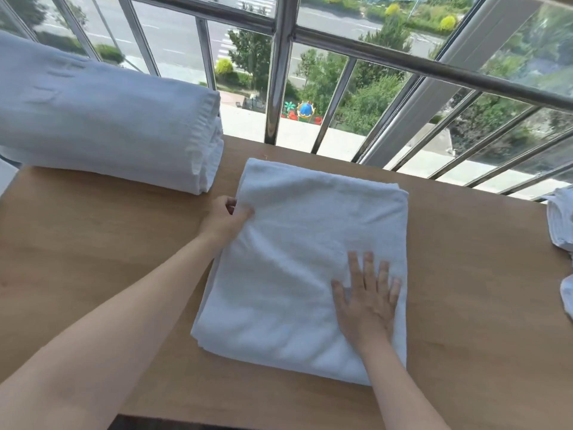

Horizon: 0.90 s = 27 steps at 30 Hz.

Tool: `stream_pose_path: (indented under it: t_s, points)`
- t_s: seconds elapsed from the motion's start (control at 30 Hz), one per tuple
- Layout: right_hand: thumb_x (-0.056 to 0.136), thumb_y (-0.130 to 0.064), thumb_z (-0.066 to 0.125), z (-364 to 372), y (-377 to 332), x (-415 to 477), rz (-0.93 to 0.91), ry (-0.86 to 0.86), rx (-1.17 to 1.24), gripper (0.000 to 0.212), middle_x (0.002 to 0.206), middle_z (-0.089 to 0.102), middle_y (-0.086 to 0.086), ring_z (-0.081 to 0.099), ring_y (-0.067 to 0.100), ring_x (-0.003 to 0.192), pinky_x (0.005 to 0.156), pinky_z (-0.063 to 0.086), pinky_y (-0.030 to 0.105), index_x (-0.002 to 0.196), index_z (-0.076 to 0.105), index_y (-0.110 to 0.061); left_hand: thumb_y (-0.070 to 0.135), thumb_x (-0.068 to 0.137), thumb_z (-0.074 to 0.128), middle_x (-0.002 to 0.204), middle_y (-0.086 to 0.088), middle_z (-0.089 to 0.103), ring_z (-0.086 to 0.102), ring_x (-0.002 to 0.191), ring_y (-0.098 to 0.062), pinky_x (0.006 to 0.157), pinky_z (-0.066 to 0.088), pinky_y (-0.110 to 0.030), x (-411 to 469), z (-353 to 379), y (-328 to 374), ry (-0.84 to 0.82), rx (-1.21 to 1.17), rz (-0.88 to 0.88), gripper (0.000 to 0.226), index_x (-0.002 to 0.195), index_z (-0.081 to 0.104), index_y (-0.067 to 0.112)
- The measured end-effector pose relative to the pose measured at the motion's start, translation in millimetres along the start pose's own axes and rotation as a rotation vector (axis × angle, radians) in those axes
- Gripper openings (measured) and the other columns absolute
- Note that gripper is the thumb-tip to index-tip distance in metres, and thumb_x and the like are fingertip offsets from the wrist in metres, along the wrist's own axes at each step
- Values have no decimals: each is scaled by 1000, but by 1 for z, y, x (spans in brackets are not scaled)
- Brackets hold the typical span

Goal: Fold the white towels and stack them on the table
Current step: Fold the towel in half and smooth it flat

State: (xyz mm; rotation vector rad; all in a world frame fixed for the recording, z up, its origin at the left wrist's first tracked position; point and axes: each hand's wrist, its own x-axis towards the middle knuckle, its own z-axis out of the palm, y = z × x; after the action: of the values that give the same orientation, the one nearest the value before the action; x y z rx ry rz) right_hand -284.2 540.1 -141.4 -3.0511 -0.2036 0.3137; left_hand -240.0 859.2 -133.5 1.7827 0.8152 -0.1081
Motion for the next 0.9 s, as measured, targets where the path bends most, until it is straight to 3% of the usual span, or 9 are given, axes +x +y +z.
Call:
stream_pose_path:
  t_s: [0.1,0.2,0.3,0.4,0.47,0.6,0.7,0.8,0.9]
  points:
    - [96,-65,10,2,-4,3,15,2,-24,70,168,-12,-6,-21,23,153,121,-14,51,158,-9,-41,59,79,77,89,8,73,71,80,-14,63,56,-29,15,8,27,-42,15,32,38,93,70,24]
    - [96,-66,8,1,0,1,5,-13,-49,68,167,-18,-8,-24,22,152,121,-14,52,156,-16,-42,51,82,77,100,-1,75,72,90,-20,79,60,-38,29,16,46,-38,-96,109,40,104,73,18]
    - [98,-65,8,-1,5,-3,-33,-20,-51,67,166,-19,-9,-25,21,151,122,-11,52,156,-16,-42,47,79,76,98,0,75,71,87,-17,77,57,-37,37,16,46,77,-181,199,36,106,72,23]
    - [98,-65,4,0,5,-5,-45,-42,-73,66,166,-22,-7,-28,23,150,122,-10,53,155,-21,-41,42,83,77,105,-3,71,68,95,-25,77,53,-35,40,20,26,150,-98,105,37,110,68,18]
    - [97,-66,2,0,3,-3,-42,-47,-73,66,165,-24,-7,-30,24,149,122,-10,54,154,-23,-41,45,84,76,96,5,69,67,88,-20,70,52,-30,41,20,20,163,-64,101,33,102,67,19]
    - [97,-66,2,0,1,-3,-25,-62,-75,67,164,-27,-7,-32,26,148,121,-11,57,153,-25,-40,63,80,73,87,7,68,66,78,-14,65,49,-28,27,6,20,59,-45,54,48,93,65,17]
    - [96,-67,-2,0,-2,-2,-2,-86,-87,67,162,-33,-7,-36,27,146,120,-14,57,151,-29,-40,69,73,75,64,4,58,57,58,-15,57,40,-35,-8,-9,-6,-96,-34,30,59,69,53,15]
    - [97,-65,-5,-2,-6,-3,7,-97,-111,66,160,-37,-7,-38,27,145,119,-16,58,150,-32,-38,62,74,78,75,2,74,70,67,-20,60,51,-38,-28,-17,-16,-111,25,185,43,80,71,20]
    - [96,-65,-4,-4,-6,-2,12,-120,-103,67,158,-40,-7,-40,27,144,118,-18,57,148,-35,-38,66,71,77,86,-8,75,71,74,-22,65,55,-41,-33,-18,-14,-88,-95,207,51,89,73,18]
